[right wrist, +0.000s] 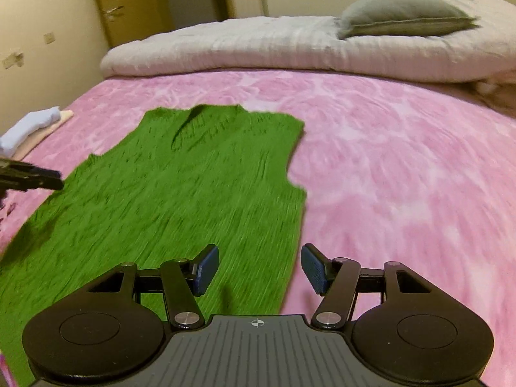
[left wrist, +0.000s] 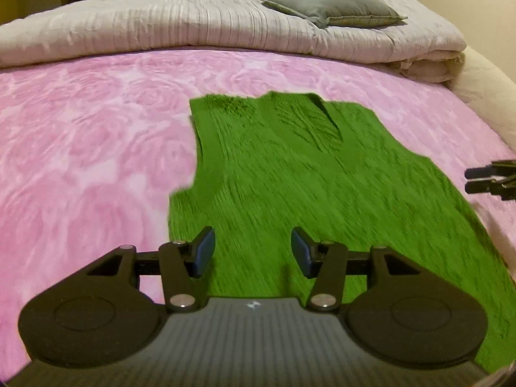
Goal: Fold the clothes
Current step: 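Reach both grippers to the vest hem and close on it, then lift the hem with both grippers and fold it over toward the collar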
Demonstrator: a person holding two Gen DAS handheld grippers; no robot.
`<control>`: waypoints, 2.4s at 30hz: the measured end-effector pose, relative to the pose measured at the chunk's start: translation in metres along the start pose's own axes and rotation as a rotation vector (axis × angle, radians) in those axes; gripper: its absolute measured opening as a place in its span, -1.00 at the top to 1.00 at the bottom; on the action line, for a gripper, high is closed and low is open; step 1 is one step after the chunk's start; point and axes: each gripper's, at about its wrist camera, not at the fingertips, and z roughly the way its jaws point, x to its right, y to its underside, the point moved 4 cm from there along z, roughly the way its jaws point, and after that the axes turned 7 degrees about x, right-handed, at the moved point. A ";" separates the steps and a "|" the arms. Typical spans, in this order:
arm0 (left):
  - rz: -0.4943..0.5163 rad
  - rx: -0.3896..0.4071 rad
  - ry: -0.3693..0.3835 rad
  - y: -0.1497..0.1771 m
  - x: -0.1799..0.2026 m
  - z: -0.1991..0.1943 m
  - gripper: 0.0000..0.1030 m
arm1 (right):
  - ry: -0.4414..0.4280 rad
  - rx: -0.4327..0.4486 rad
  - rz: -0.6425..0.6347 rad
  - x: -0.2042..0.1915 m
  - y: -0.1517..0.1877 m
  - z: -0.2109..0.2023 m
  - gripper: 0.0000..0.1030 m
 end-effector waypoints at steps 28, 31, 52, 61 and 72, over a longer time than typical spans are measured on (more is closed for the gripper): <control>0.037 0.005 0.219 -0.102 -0.076 0.173 0.78 | -0.218 -0.061 -0.034 0.090 -0.123 0.207 0.75; 0.047 0.031 0.220 -0.104 -0.073 0.156 0.81 | -0.200 -0.034 -0.077 0.083 -0.126 0.192 0.85; -0.192 -0.027 0.142 0.114 0.024 -0.123 0.68 | 0.016 -0.116 -0.145 -0.076 0.071 -0.098 0.81; -0.684 0.089 0.079 0.121 0.030 -0.120 0.24 | 0.010 0.075 0.707 -0.050 0.095 -0.112 0.04; -0.861 0.112 0.055 0.113 0.012 -0.077 0.30 | -0.046 0.129 0.997 -0.021 0.080 -0.032 0.01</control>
